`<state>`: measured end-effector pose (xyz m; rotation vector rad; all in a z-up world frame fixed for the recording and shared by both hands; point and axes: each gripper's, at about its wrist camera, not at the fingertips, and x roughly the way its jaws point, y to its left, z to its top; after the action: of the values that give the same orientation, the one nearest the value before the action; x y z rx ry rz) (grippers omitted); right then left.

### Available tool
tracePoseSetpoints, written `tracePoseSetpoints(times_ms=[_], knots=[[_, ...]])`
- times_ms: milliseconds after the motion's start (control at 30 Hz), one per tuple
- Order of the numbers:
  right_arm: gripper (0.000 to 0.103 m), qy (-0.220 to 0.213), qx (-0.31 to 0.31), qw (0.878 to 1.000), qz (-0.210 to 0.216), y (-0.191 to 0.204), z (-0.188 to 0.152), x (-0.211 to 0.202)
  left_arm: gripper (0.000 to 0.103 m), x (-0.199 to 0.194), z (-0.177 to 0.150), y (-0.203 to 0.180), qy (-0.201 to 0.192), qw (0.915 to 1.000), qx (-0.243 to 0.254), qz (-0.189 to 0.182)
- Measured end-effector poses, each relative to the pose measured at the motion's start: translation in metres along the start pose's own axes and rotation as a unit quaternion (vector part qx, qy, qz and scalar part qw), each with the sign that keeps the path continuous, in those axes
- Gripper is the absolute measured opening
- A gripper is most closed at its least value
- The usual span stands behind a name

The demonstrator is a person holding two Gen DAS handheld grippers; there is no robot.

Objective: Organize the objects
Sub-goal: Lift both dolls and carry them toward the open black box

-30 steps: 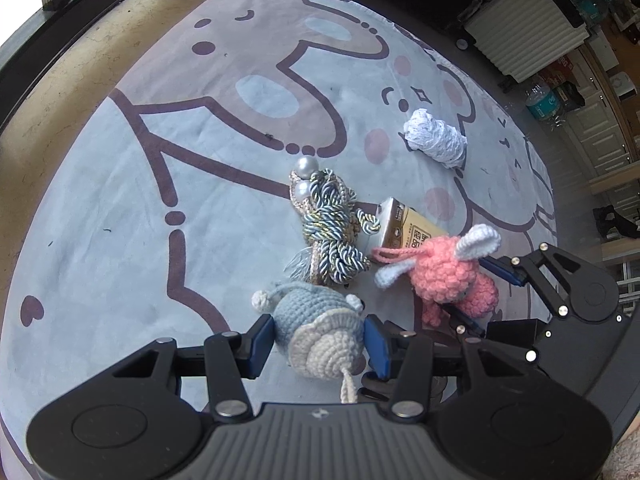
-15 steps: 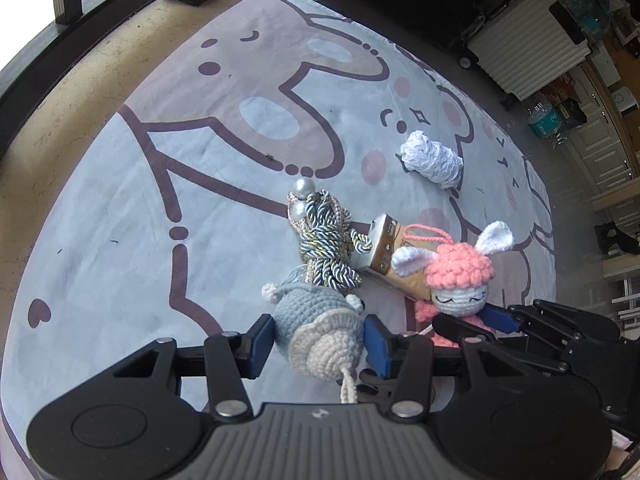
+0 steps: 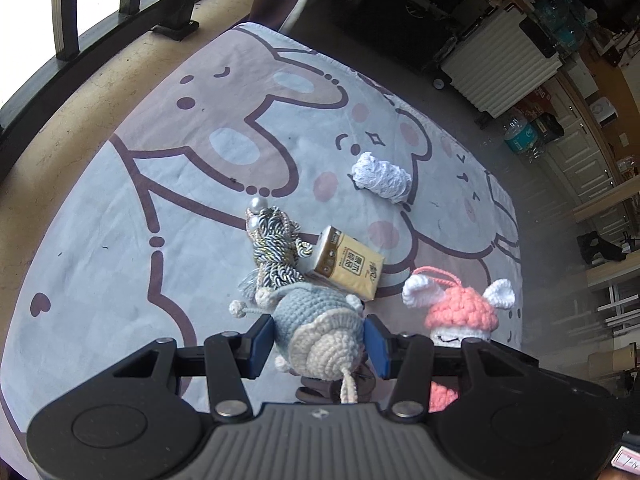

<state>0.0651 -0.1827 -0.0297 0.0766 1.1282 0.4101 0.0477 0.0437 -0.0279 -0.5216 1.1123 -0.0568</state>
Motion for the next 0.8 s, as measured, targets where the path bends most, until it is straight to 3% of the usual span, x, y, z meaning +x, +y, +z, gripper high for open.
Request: tracePoseSetpoints(times_ms=[433, 800], knots=[[0.029, -0.036, 0.032, 0.998, -0.037, -0.019, -0.018, -0.064, 0.050, -0.016, -0.019, -0.060, -0.031, 0.9984, 0.041, -0.025], [0.029, -0.056, 0.081, 0.991, -0.087, -0.075, -0.051, -0.113, 0.050, 0.011, -0.044, -0.127, -0.003, 0.9945, 0.093, -0.049]])
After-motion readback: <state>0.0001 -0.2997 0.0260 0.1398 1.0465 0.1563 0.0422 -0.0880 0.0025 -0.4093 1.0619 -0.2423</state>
